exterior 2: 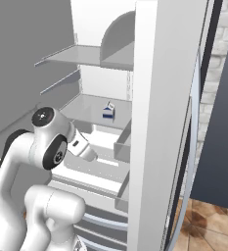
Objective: Take a sugar cube from the saucer and place it inside the coffee. Then, grab milk from the fridge and place it next to the coffee on the counter to sweeten the coffee.
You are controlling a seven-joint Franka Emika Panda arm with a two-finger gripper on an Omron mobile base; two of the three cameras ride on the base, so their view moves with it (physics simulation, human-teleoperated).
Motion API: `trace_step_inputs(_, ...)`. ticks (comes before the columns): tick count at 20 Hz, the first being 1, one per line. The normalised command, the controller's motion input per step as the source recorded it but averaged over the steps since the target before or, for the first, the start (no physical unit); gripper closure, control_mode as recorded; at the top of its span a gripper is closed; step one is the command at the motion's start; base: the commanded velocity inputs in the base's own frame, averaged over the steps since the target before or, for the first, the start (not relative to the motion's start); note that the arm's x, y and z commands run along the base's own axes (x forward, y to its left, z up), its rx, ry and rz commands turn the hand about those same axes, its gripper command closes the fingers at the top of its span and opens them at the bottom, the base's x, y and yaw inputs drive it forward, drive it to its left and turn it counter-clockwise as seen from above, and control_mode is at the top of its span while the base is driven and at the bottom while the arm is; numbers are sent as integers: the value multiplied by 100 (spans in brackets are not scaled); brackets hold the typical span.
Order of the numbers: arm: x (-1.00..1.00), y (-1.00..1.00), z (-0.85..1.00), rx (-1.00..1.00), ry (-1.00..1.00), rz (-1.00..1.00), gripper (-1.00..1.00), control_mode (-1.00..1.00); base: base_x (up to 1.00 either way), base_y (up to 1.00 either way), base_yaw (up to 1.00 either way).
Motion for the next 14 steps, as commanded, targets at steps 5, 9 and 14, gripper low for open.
trace_step_inputs(5,39,0,35,0,0,4,-100,-100,0,0,0)
trace_step_inputs(9,13,0,19,0,3,15,-100,-100,0,0,0)
trace_step_inputs(14,15,0,2,0,6,21,-100,-100,0,0,0)
